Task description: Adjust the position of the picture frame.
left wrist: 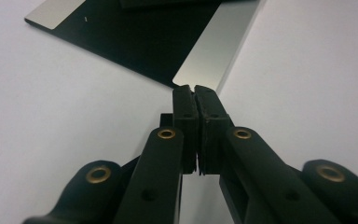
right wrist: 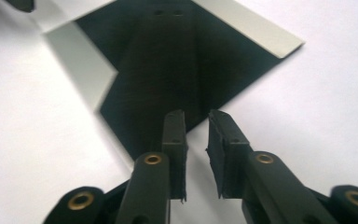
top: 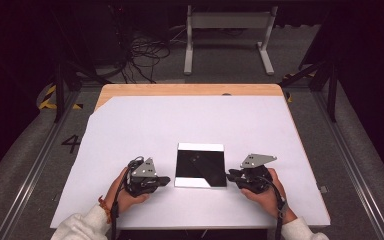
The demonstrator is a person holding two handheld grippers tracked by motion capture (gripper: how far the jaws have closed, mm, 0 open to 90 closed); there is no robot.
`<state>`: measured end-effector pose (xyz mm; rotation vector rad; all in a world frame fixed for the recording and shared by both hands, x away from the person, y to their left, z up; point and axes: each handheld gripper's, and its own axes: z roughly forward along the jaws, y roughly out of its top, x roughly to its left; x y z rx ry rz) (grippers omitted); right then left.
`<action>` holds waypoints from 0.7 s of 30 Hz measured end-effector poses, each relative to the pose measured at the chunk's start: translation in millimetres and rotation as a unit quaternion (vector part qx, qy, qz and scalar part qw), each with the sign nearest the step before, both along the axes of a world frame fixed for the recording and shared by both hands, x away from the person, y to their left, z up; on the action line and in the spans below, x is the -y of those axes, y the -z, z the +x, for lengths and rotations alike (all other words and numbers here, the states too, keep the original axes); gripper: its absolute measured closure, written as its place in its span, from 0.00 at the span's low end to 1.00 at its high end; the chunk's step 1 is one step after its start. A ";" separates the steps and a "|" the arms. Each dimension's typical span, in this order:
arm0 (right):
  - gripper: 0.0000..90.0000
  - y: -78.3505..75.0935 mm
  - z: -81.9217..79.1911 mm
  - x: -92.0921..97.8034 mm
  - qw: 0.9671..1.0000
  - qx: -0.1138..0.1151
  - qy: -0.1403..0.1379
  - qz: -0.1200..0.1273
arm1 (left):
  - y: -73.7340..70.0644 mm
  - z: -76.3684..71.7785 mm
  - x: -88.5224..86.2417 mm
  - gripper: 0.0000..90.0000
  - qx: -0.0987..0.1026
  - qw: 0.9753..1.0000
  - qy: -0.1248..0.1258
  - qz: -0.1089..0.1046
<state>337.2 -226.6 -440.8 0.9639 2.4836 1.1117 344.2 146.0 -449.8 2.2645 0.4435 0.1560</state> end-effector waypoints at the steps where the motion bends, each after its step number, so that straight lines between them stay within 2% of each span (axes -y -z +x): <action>1: 0.82 -1.7 -3.7 0.2 1.000 -0.001 -0.006 0.002 | -0.8 -3.8 -4.8 0.96 -0.001 1.000 -0.002 -0.004; 3: 0.82 -3.8 -11.5 -0.4 1.000 0.001 -0.019 -0.005 | -1.5 -8.8 -13.7 0.94 -0.001 1.000 -0.013 -0.014; 6: 0.81 -3.2 -19.1 -0.2 0.999 -0.009 -0.031 -0.010 | -2.2 -15.7 -27.3 0.90 0.005 0.999 -0.031 -0.020; 8: 0.81 -0.4 -22.1 -1.1 0.999 -0.016 -0.038 -0.019 | -4.4 -21.2 -35.6 0.88 0.017 0.999 -0.046 -0.015; 9: 0.81 1.2 -23.0 -1.8 0.999 -0.019 -0.041 -0.024 | -5.6 -23.2 -39.3 0.87 0.018 0.998 -0.051 -0.020; 11: 0.82 3.7 -23.7 -4.0 0.998 -0.025 -0.045 -0.033 | -8.4 -28.4 -48.9 0.86 0.026 0.997 -0.065 -0.031; 14: 0.82 4.8 -23.6 -7.8 0.997 -0.028 -0.053 -0.043 | -8.6 -35.9 -62.2 0.81 0.037 0.995 -0.086 -0.038; 17: 0.81 5.4 -23.1 -9.8 0.996 -0.027 -0.057 -0.061 | -6.6 -43.4 -71.8 0.75 0.043 0.993 -0.104 -0.040; 21: 0.81 5.0 -21.4 -10.8 0.996 -0.030 -0.056 -0.063 | -5.9 -46.0 -73.9 0.70 0.046 0.992 -0.111 -0.035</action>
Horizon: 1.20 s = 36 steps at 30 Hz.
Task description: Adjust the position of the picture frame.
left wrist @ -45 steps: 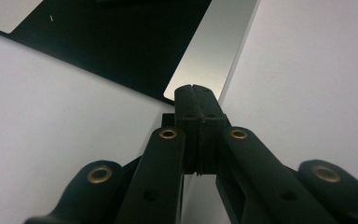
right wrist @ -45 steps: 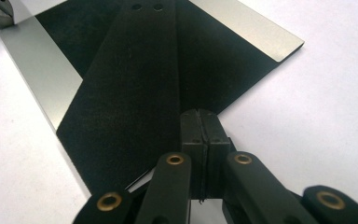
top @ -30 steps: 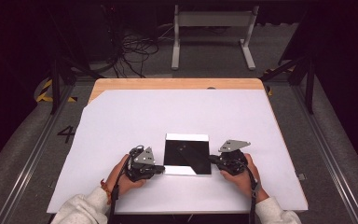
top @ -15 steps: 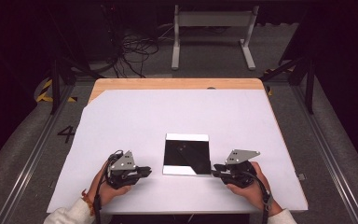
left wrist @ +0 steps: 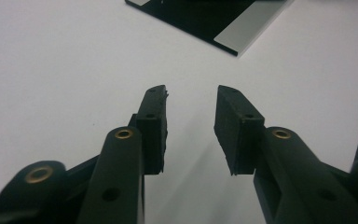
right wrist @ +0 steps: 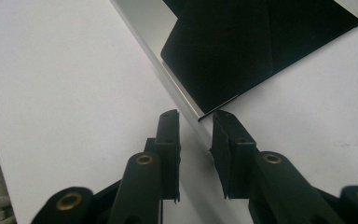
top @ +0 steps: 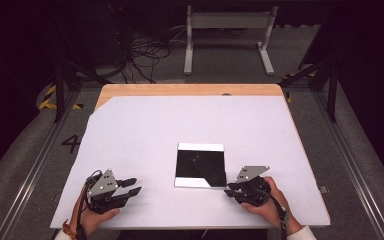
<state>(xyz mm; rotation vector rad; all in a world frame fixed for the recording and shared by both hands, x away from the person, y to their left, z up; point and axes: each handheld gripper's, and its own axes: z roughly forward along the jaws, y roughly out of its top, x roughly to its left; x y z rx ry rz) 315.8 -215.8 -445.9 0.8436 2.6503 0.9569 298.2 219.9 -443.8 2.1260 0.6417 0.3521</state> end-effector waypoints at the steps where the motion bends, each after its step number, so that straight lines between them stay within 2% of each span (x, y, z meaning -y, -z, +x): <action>1: 0.81 -0.1 0.7 -0.5 1.000 -0.002 0.000 0.000 | -0.1 0.1 0.2 0.69 0.002 1.000 0.000 0.000; 6: 0.79 -1.0 4.6 -5.2 1.000 -0.011 0.002 -0.003 | 3.0 2.2 5.9 0.63 -0.005 1.000 0.004 0.009; 11: 0.78 -5.0 5.5 -9.1 0.999 -0.013 0.005 -0.033 | 3.3 2.4 7.1 0.61 -0.005 1.000 0.005 0.013; 13: 0.77 -7.9 6.2 -6.8 0.999 -0.025 0.003 -0.046 | 3.7 2.6 6.7 0.60 -0.007 1.000 0.005 0.013; 19: 0.77 -6.5 6.3 -7.7 0.999 -0.022 0.002 -0.041 | 5.2 3.4 9.1 0.57 -0.008 1.000 0.006 0.016; 23: 0.76 -4.5 8.4 -9.1 0.999 -0.024 0.001 -0.023 | 6.2 3.5 10.6 0.52 -0.009 1.000 0.001 0.019; 25: 0.75 -3.0 10.5 -6.3 0.999 -0.034 0.004 -0.001 | 6.9 4.3 10.7 0.50 -0.009 1.000 -0.002 0.017; 28: 0.75 -2.0 12.0 -3.1 0.999 -0.044 0.009 0.016 | 7.3 4.7 11.5 0.46 -0.010 1.000 -0.005 0.018; 35: 0.66 -0.1 16.8 -0.4 0.996 -0.065 0.025 0.059 | 7.7 4.7 13.3 0.41 -0.010 1.000 -0.003 0.021; 36: 0.65 -0.3 18.8 0.7 0.994 -0.067 0.031 0.077 | 8.0 4.5 13.7 0.41 -0.012 1.000 -0.006 0.023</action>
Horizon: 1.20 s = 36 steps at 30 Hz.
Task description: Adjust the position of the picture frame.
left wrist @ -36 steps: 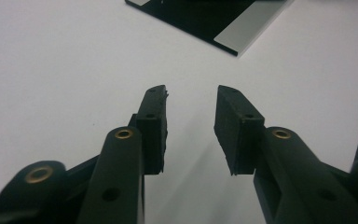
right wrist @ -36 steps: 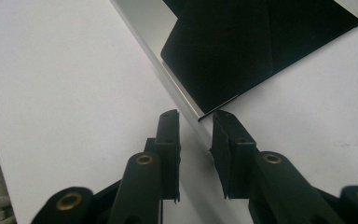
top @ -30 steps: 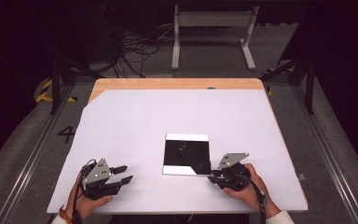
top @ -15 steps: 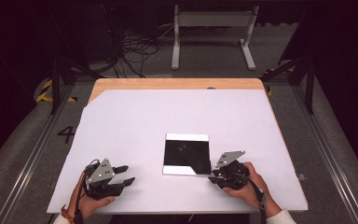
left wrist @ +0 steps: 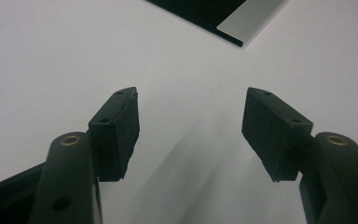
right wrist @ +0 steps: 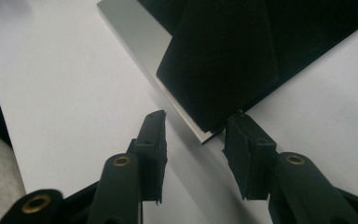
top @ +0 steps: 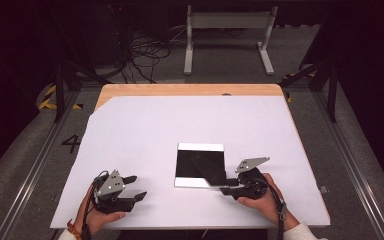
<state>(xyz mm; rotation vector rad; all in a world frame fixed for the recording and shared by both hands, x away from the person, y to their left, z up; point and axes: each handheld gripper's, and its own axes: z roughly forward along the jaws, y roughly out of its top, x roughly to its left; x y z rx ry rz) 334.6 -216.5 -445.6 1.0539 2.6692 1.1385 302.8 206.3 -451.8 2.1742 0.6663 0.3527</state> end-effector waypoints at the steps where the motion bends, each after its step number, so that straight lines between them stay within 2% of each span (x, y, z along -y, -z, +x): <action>1: 0.65 -0.4 2.4 1.3 1.000 -0.003 0.006 0.023 | 0.3 0.5 0.3 0.40 0.000 1.000 0.000 0.004; 2: 0.65 -1.2 5.1 2.3 0.999 -0.007 0.013 0.040 | 0.7 0.6 0.7 0.40 -0.002 1.000 0.001 0.005; 5: 0.60 -0.9 11.1 0.1 0.997 -0.020 0.020 0.074 | 1.0 0.4 2.4 0.40 -0.002 1.000 0.003 0.008; 8: 0.58 -1.2 12.6 -0.9 0.995 -0.026 0.020 0.096 | 1.1 0.2 3.3 0.39 -0.001 1.000 0.004 0.010; 13: 0.54 -0.2 15.4 3.0 0.989 -0.049 0.028 0.138 | 2.1 0.8 4.0 0.38 -0.002 1.000 0.001 0.015; 16: 0.59 3.9 18.8 6.9 0.983 -0.070 0.041 0.166 | 2.1 0.4 5.2 0.37 -0.001 1.000 0.003 0.018; 19: 0.60 3.6 19.4 10.2 0.982 -0.071 0.048 0.170 | 2.5 0.6 5.6 0.37 -0.001 1.000 0.004 0.019; 20: 0.60 3.5 19.9 11.1 0.982 -0.067 0.052 0.166 | 2.7 0.7 5.8 0.37 -0.002 1.000 0.004 0.020; 22: 0.60 3.8 20.9 10.7 0.981 -0.073 0.054 0.171 | 3.2 0.8 6.6 0.36 -0.006 1.000 0.004 0.019; 27: 0.57 7.0 24.0 3.8 0.981 -0.080 0.050 0.170 | 4.4 1.8 10.7 0.36 -0.007 1.000 0.008 0.025; 32: 0.58 9.1 26.7 3.6 0.977 -0.096 0.057 0.182 | 6.5 2.7 13.4 0.34 -0.012 0.999 0.014 0.030; 36: 0.57 11.0 27.9 7.1 0.971 -0.111 0.069 0.201 | 7.2 3.5 13.6 0.32 -0.016 0.999 0.015 0.031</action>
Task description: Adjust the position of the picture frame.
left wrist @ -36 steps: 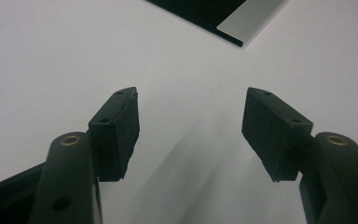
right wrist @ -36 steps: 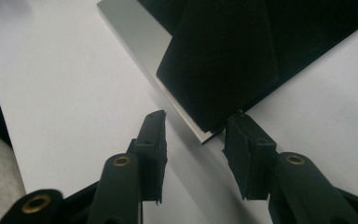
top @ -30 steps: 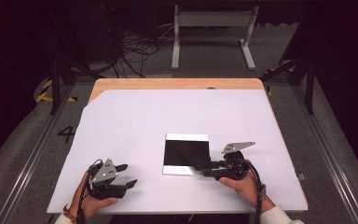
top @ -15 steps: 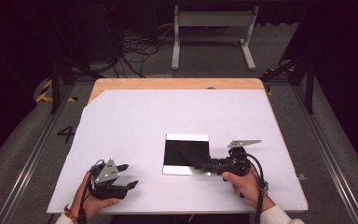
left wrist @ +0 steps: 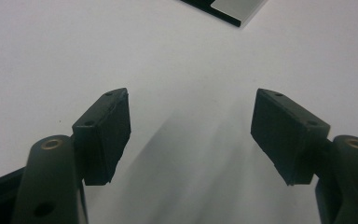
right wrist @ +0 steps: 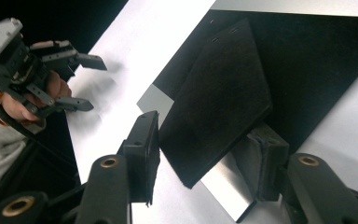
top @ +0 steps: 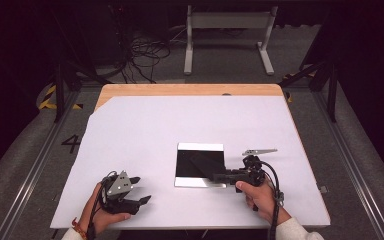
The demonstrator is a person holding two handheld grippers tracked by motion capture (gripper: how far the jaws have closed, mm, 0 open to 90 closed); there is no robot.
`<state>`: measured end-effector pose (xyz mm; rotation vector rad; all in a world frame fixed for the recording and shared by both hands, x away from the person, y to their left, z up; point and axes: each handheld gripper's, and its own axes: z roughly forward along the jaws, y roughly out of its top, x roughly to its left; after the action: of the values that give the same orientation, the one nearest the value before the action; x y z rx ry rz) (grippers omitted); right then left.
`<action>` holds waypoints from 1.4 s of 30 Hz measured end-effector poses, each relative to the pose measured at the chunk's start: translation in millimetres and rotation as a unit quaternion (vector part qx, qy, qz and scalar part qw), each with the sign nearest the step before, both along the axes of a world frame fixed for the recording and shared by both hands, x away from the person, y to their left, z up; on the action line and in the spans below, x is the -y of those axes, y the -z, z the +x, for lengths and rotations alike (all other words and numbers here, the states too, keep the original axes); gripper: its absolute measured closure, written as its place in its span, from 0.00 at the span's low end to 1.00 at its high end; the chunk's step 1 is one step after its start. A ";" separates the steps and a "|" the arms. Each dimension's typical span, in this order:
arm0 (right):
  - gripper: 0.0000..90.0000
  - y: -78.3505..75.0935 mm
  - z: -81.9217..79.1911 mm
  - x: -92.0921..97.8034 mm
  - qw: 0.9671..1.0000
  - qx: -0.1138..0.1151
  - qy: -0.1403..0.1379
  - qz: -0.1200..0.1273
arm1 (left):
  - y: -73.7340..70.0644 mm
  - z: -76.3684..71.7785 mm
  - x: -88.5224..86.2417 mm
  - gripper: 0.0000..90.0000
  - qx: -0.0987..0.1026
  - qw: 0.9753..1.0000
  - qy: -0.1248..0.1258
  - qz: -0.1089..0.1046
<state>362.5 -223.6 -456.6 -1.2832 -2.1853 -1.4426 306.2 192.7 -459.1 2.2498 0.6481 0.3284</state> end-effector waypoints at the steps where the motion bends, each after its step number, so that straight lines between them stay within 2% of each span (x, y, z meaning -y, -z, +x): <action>1: 0.56 1.2 0.8 1.0 1.000 -0.001 0.004 0.001 | 0.0 0.0 0.1 0.32 0.000 1.000 0.000 0.000; 4: 0.55 2.6 3.0 4.9 1.000 -0.008 0.025 0.007 | 0.4 0.7 1.5 0.31 -0.003 1.000 0.002 0.000; 6: 0.56 3.1 4.4 4.1 1.000 -0.005 0.016 0.017 | 1.4 2.7 3.4 0.29 -0.008 1.000 0.004 -0.001; 8: 0.56 4.1 4.9 1.0 1.000 -0.004 0.016 0.008 | 2.0 3.5 4.5 0.27 -0.009 1.000 0.003 0.000; 12: 0.54 8.2 9.6 -6.1 1.000 -0.001 0.011 0.009 | 1.9 7.7 9.0 0.26 -0.014 1.000 0.004 -0.008; 17: 0.55 8.7 11.0 -9.2 1.000 0.001 0.012 0.008 | 3.7 9.2 12.8 0.26 -0.017 1.000 0.011 -0.002; 20: 0.57 8.7 10.9 -8.9 1.000 0.004 0.012 0.009 | 3.3 11.3 15.2 0.26 -0.023 1.000 0.010 -0.015; 26: 0.61 4.7 8.3 -9.3 1.000 0.023 0.005 0.006 | -1.1 28.4 29.5 0.26 -0.034 0.998 0.014 -0.056; 29: 0.63 0.7 6.9 -9.8 0.999 0.046 -0.003 0.004 | -1.0 39.4 42.0 0.25 -0.044 0.997 0.021 -0.065; 34: 0.66 -4.2 3.0 -10.2 0.997 0.069 -0.018 -0.006 | -1.0 58.0 62.7 0.22 -0.052 0.996 0.021 -0.067; 37: 0.66 -4.5 1.9 -10.2 0.997 0.077 -0.023 -0.012 | 1.1 68.9 72.7 0.21 -0.066 0.995 0.021 -0.072; 39: 0.67 -5.3 1.2 -9.9 0.996 0.081 -0.027 -0.011 | 3.9 76.9 78.2 0.20 -0.073 0.995 0.021 -0.063; 42: 0.67 -5.8 -1.0 -9.9 0.995 0.090 -0.030 -0.016 | 8.9 85.7 83.5 0.18 -0.101 0.992 0.022 -0.070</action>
<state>361.5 -213.7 -450.8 -1.1257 -2.3482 -1.5593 392.0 109.2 -467.9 2.1748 0.7019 0.0312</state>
